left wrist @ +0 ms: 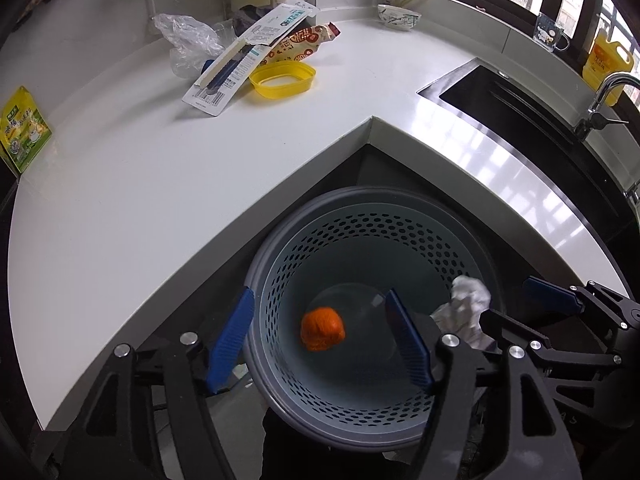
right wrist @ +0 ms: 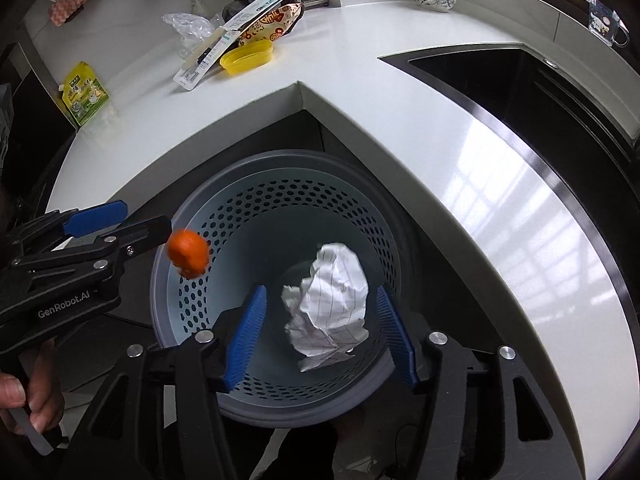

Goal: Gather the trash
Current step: 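Carry both items over the wastebasket and open both tools to drop them, then move both tools back toward the toothbrush package and yellow lid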

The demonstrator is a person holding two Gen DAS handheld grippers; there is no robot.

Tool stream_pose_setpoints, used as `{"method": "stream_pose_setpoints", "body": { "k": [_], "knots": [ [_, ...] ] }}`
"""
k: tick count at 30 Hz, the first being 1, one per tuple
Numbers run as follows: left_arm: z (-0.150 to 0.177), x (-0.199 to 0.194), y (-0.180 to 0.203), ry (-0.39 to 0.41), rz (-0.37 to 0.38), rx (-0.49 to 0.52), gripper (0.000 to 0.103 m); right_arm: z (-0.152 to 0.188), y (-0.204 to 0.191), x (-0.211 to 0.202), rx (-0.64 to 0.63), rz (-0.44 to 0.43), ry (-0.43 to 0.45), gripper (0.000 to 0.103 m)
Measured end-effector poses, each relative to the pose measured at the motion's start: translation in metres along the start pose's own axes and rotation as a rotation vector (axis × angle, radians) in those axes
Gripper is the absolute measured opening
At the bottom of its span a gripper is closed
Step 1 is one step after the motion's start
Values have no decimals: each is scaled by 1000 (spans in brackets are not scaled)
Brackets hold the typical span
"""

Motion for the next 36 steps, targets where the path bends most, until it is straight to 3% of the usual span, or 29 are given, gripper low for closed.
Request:
{"method": "stream_pose_setpoints", "body": {
  "k": [19,36],
  "knots": [
    [-3,-26,0,27,-43,-9,67,4,8,-12,24,-7,1,59],
    [-33,-83,-1,138,-95,-43,68,-24,16,-72,-15,-20,147,59]
  ]
}}
Point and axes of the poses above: each gripper's, at about its wrist camera, not at the fingertips, and x roughly the way its jaws point, y to its right, z to its underside, the point moved 2 cm from there along x, roughly the way its jaws point, and after that the axes turned 4 degrees about -y, right-handed, at the moved point
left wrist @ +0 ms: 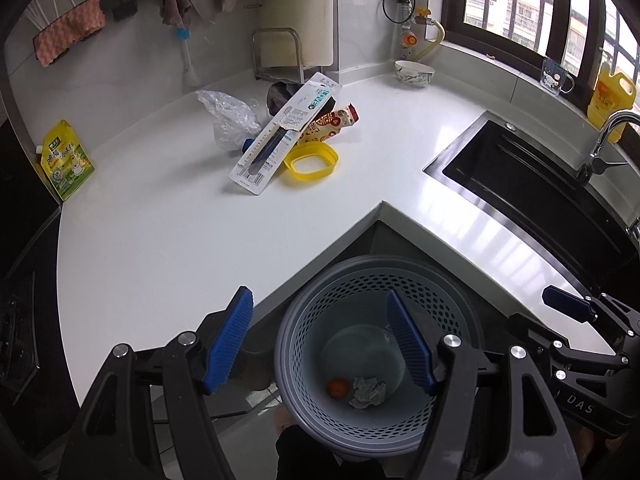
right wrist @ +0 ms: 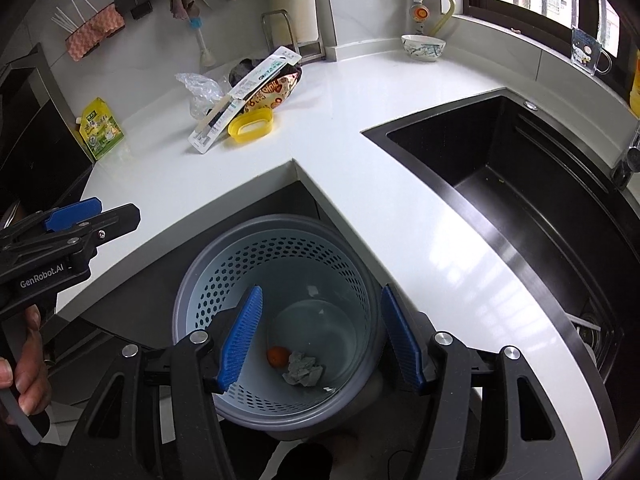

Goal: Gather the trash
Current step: 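Move both tools back toward the toothbrush package and yellow lid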

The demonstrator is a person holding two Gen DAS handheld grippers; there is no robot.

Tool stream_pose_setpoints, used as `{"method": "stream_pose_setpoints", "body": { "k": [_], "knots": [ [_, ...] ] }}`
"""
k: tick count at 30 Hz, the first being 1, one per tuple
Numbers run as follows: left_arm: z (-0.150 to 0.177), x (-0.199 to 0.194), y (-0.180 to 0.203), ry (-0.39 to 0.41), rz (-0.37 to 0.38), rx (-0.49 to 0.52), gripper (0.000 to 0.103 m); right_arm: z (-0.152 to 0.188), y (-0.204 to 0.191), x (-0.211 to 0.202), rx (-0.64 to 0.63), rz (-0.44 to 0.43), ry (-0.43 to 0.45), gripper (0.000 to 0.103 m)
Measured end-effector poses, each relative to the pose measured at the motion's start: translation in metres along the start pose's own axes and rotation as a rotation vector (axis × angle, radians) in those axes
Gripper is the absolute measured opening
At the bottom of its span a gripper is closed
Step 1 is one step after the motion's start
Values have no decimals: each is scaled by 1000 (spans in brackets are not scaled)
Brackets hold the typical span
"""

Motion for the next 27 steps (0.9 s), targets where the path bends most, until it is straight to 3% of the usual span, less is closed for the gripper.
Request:
{"method": "stream_pose_setpoints", "body": {
  "k": [13,27],
  "knots": [
    [-38,-18,-27,79,-5,-13,74,-52,-16,3,-4,-3,66,60],
    [-114,20,-95,138,9,50,75,-126,-55,37,52,89,94,60]
  ]
}}
Point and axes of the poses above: each gripper's, at about its wrist camera, not at the fingertips, and x roughly the way its jaws point, y to its right, z to its underside, the point moved 2 cm from there along x, roughly the way its jaws point, and after that the axes turned 4 degrees about -y, right-handed, at the moved point
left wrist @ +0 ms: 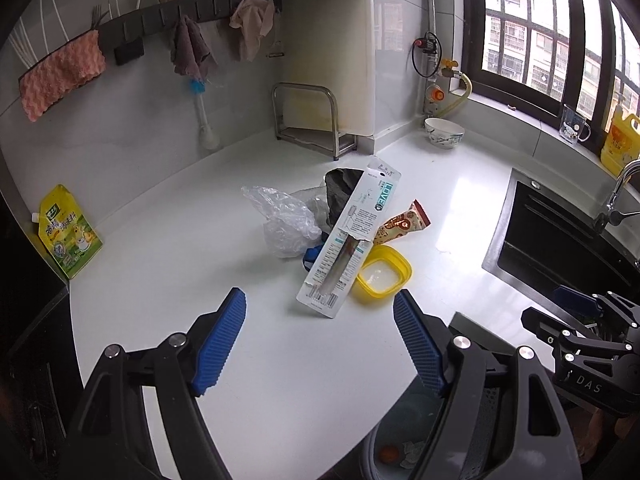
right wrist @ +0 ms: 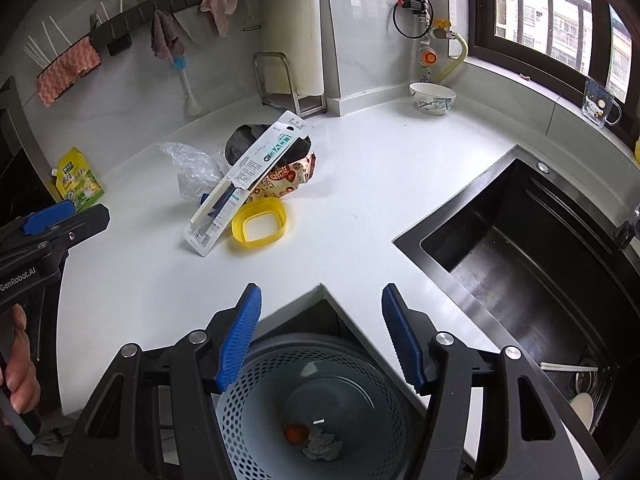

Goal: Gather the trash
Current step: 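Move both tools back toward the toothbrush package and yellow lid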

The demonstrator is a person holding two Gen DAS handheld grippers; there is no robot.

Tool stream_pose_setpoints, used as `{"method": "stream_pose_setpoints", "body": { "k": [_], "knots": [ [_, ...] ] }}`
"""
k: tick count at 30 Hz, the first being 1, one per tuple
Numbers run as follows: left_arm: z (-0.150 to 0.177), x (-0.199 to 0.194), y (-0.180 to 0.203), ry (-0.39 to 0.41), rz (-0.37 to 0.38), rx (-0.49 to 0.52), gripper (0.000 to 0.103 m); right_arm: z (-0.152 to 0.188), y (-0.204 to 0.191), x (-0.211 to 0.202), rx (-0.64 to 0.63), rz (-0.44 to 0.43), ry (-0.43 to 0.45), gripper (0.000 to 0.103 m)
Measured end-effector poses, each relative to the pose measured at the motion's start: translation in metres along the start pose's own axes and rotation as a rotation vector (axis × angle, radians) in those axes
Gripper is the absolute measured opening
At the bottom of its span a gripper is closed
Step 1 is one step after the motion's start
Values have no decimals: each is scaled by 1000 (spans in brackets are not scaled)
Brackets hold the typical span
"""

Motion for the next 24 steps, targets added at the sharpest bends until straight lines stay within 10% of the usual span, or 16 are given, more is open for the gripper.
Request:
{"method": "stream_pose_setpoints", "body": {
  "k": [24],
  "knots": [
    [-13,106,-56,-99,76,30,80,-38,-48,125,-30,-29,-58,71]
  ]
}}
Point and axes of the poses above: each gripper's, at about its wrist camera, not at the fingertips, and x roughly the way its jaws point, y to its right, z to its underside, the point moved 2 cm from there along x, roughly the way its jaws point, and after that the axes turned 4 degrees about -y, right-handed, at the moved point
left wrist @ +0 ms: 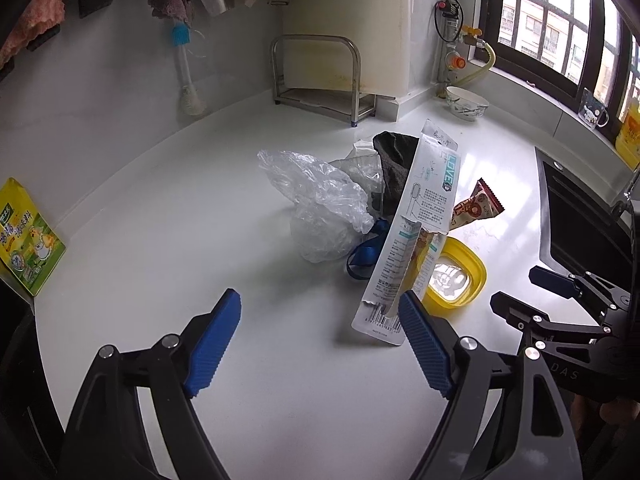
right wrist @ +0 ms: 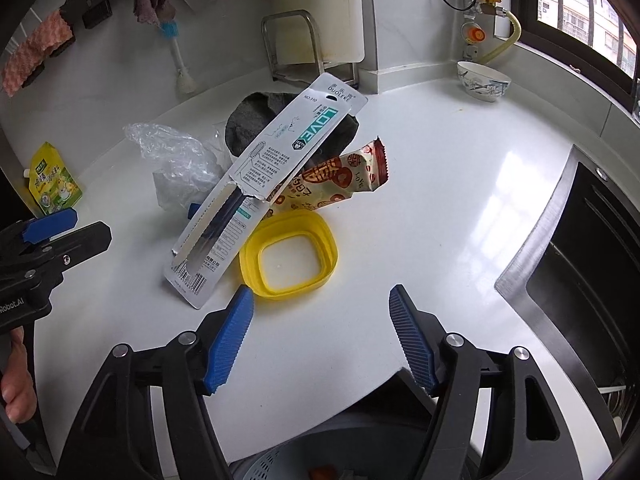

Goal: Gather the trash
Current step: 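Move both tools back toward the toothbrush package and yellow lid, then grasp the yellow lid with the right tool while the left tool grasps the toothbrush package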

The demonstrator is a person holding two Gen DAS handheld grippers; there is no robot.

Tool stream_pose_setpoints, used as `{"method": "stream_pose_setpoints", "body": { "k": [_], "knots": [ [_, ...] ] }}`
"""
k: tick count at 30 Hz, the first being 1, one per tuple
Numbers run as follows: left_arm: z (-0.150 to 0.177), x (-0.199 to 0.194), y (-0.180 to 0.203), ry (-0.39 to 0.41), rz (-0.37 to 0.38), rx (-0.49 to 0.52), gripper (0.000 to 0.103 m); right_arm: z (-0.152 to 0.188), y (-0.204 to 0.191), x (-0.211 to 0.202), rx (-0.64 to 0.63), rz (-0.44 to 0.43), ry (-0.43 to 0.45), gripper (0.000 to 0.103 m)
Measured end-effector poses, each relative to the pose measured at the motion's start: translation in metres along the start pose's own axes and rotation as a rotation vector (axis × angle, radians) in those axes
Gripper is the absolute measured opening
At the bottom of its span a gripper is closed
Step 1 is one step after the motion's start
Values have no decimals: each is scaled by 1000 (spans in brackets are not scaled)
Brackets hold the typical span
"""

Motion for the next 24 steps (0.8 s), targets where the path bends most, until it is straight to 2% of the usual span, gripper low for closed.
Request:
{"method": "stream_pose_setpoints", "body": {
  "k": [10,24],
  "knots": [
    [3,13,-2,-13,19,-1,81,-1,-10,31,-73,-39,-42,74],
    [3,18,-6,-22,28,-6,81,-12,-27,58,-144,-4,-43,74]
  ]
}}
Point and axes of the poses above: each gripper's, at about its wrist camera, not at the fingertips, and x roughly the way its jaws point, y to its right, z to its underside, the point moved 2 cm from there along x, roughly the way its jaws point, and after that the axes turned 4 degrees about -y, right-handed, at the moved point
